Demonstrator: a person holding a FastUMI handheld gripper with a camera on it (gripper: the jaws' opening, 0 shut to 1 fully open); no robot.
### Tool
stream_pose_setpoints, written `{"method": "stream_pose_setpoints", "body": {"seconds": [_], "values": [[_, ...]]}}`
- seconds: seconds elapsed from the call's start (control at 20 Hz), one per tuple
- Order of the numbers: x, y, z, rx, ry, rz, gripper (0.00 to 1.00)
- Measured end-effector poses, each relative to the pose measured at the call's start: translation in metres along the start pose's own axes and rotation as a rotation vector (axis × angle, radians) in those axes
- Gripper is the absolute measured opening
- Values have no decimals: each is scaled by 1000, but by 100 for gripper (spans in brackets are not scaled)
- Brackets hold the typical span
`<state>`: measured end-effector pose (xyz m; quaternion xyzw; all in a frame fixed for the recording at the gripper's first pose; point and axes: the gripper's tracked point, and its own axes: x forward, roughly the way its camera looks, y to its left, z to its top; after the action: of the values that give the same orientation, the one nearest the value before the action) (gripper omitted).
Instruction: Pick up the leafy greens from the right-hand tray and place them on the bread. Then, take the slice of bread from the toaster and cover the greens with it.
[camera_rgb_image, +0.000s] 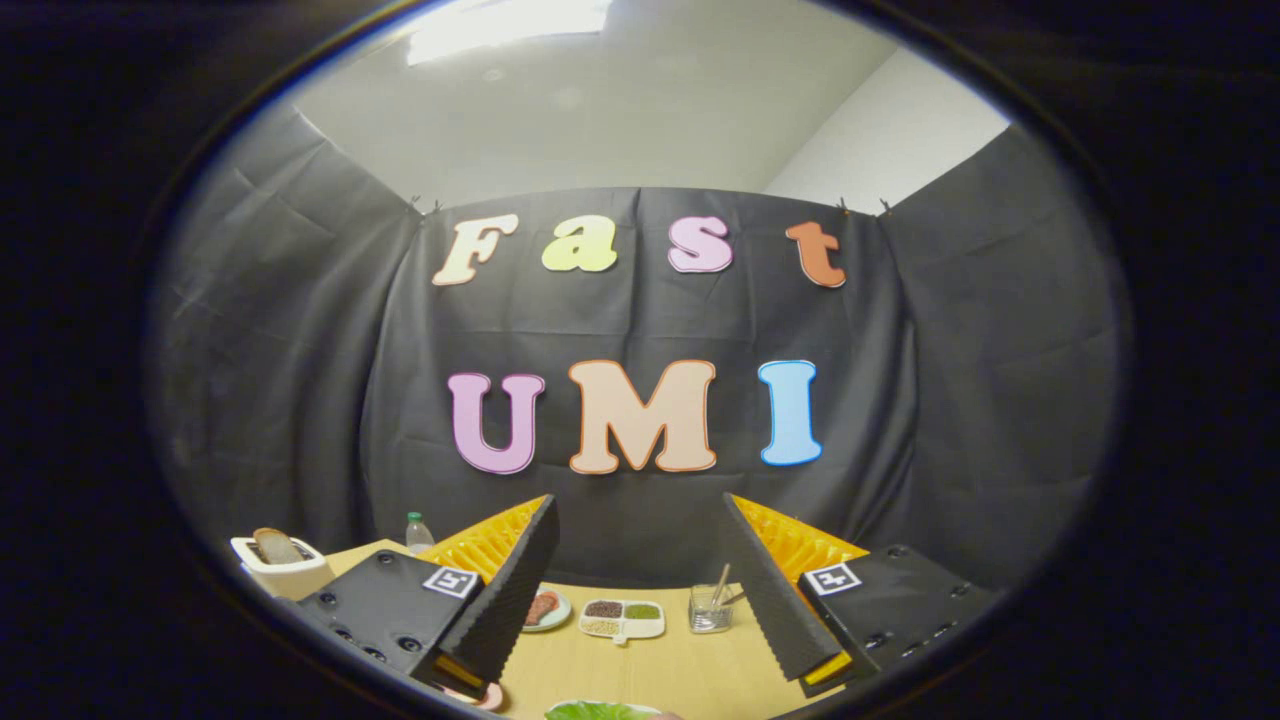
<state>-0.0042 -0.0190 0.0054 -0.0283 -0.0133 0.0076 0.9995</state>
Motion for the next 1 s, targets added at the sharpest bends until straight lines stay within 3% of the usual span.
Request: {"method": "stream_pose_setpoints", "body": {"seconds": [0.3,0.55,1.0], "values": [[5,5,-7,-41,8,84,100],[6,14,-27,-99,43,202,100],[3,30,-100,-193,210,409,100]]}}
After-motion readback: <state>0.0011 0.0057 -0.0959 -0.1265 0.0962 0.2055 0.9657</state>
